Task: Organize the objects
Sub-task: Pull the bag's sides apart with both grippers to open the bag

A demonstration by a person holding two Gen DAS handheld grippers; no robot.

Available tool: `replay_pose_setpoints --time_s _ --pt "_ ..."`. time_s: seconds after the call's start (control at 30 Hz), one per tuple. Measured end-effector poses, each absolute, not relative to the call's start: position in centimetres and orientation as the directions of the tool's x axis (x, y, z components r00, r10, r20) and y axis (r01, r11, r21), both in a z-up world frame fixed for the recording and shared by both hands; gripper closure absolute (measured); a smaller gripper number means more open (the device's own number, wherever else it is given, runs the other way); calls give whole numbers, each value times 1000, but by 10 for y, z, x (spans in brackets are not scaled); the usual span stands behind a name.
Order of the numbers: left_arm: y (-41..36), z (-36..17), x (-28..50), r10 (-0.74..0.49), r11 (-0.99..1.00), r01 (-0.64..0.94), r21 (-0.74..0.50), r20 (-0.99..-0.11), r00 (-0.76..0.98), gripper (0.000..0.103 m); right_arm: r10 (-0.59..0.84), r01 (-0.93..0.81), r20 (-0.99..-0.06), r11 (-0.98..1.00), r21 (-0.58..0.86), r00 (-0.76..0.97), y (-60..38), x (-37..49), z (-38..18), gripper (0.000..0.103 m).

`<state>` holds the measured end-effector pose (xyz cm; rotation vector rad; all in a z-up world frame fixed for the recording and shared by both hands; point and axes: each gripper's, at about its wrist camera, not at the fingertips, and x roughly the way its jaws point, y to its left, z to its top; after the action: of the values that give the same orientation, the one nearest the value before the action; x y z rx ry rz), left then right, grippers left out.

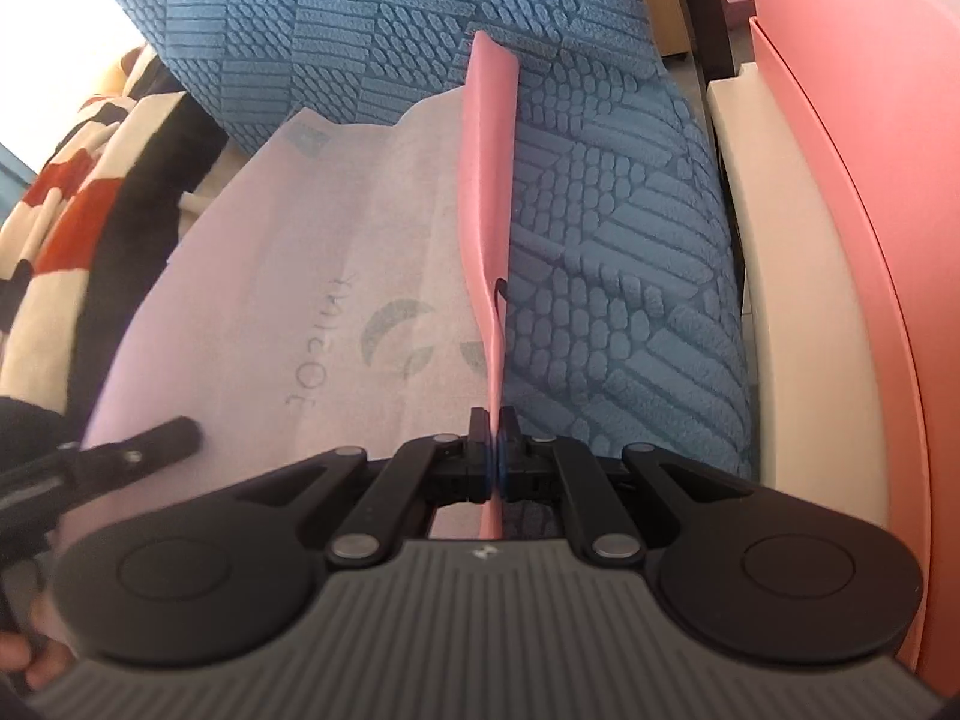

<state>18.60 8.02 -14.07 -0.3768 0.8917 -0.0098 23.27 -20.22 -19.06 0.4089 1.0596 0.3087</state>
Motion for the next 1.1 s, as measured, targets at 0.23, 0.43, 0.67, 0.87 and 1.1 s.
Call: replay_pose_setpoints --time_s 0.23,0.43,0.67,0.87,1.1 --pt "87 -124 159 -191 914 -151 -377 -727 660 71 443 -44 -776 878 476 448 -201 233 -190 98" --pt "89 -86 134 -171 915 -135 -381 -668 725 71 450 -43 -776 875 482 442 -201 235 -190 98" --pt "64 -58 122 -376 858 52 -512 -555 742 71 465 -25 -777 864 504 425 -201 236 -192 98" --pt "25 -71 122 -438 865 130 -485 -602 667 71 480 -16 -775 854 520 411 -203 237 -192 98" --pt "-11 -97 104 -505 855 217 -472 -659 558 71 489 -10 -777 848 529 395 -205 238 -194 98"
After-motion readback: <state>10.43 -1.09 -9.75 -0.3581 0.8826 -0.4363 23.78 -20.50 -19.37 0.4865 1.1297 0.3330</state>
